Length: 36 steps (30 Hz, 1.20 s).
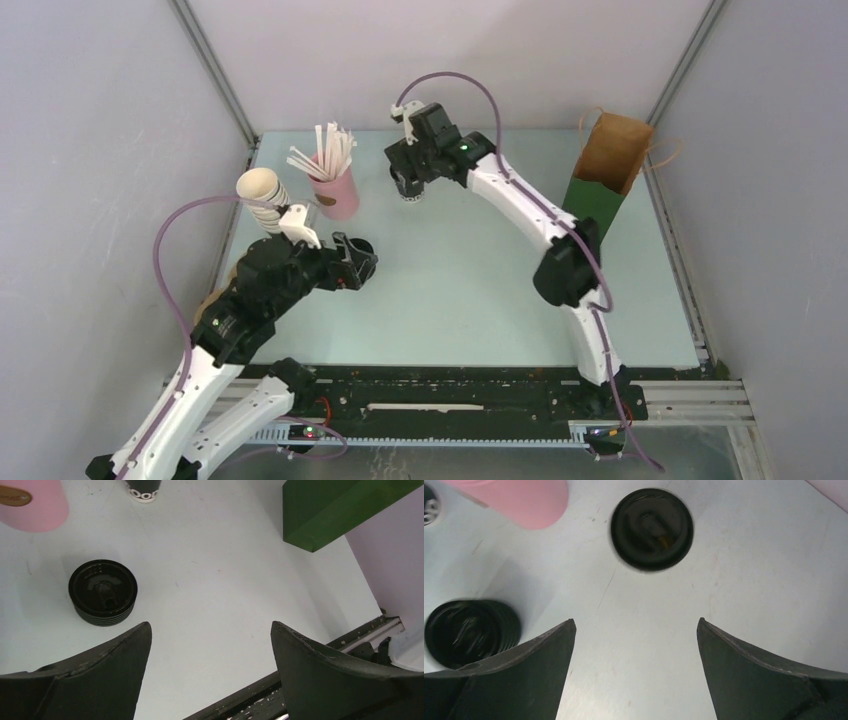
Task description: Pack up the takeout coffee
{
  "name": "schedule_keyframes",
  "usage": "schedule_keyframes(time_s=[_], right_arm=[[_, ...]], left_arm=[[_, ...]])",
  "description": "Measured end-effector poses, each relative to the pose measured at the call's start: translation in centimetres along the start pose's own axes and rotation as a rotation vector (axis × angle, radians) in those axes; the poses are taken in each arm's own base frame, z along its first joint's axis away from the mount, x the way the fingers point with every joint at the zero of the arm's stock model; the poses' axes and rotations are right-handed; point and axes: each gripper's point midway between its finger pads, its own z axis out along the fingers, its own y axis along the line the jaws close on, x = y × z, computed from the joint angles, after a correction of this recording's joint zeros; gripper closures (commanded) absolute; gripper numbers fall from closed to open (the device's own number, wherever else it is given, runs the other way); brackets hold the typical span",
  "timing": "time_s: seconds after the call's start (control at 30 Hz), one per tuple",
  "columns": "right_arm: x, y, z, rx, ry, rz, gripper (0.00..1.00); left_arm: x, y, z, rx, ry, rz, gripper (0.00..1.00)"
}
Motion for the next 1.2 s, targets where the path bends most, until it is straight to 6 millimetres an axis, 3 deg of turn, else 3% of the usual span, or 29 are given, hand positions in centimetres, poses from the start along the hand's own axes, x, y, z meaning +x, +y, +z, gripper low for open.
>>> schedule_keyframes(time_s=[0.1,0.2,0.27,0.4,0.57,0.67,0.8,0.87,1.03,1.13,1.2], right_arm=[[-0.7,0.6,-5.0,-0.022,-0.029,0.035,0.0],[-0.1,1.4,-9.8,-0.051,-0.066,0.067,0.0],[2.3,2.4,-13.3,-0.086,-0.066,0.084,0.0],[5.7,3.6,-16.1,-0.146,-0.062,0.104,0.0],[11.3,3.1,-18.4,-0.16,-0.018,0.115,0.0],[12.5,1.5,-19.6,-0.142,-0.032,0.141,0.0],[12.1,-0.8,-21.5,-0.121,-0.114,0.188,0.0],[11.4,-1.6,-22.3,-0.122,-0.163,0.206,0.0],[10.0,-1.7,-23.6,-0.154,-0.247,0.222,0.0],[10.0,-1.4,-23.6,-0.172,-0.252,0.222,0.0],[10.1,-1.3,-23.5,-0.177,-0.25,0.222,0.0]], left_arm=[[0.1,0.5,-0.4,-0.027,-0.006,-0.007,0.07],[0.5,1.7,-0.7,-0.089,0.003,-0.01,0.07],[1.1,3.1,-1.0,-0.166,0.032,-0.009,0.09],[1.7,6.2,-2.0,-0.36,0.1,0.007,0.17],[1.0,10.9,-4.2,-0.666,0.169,0.063,0.19],[1.0,13.8,-4.8,-0.84,0.239,0.118,0.13],[1.0,17.1,-4.4,-1.03,0.358,0.231,0.13],[0.9,18.4,-3.6,-1.103,0.423,0.293,0.19],[0.5,20.3,-2.1,-1.182,0.482,0.38,0.31],[0.1,21.1,-1.3,-1.197,0.48,0.397,0.42],[0.0,21.6,-0.9,-1.206,0.479,0.4,0.44]])
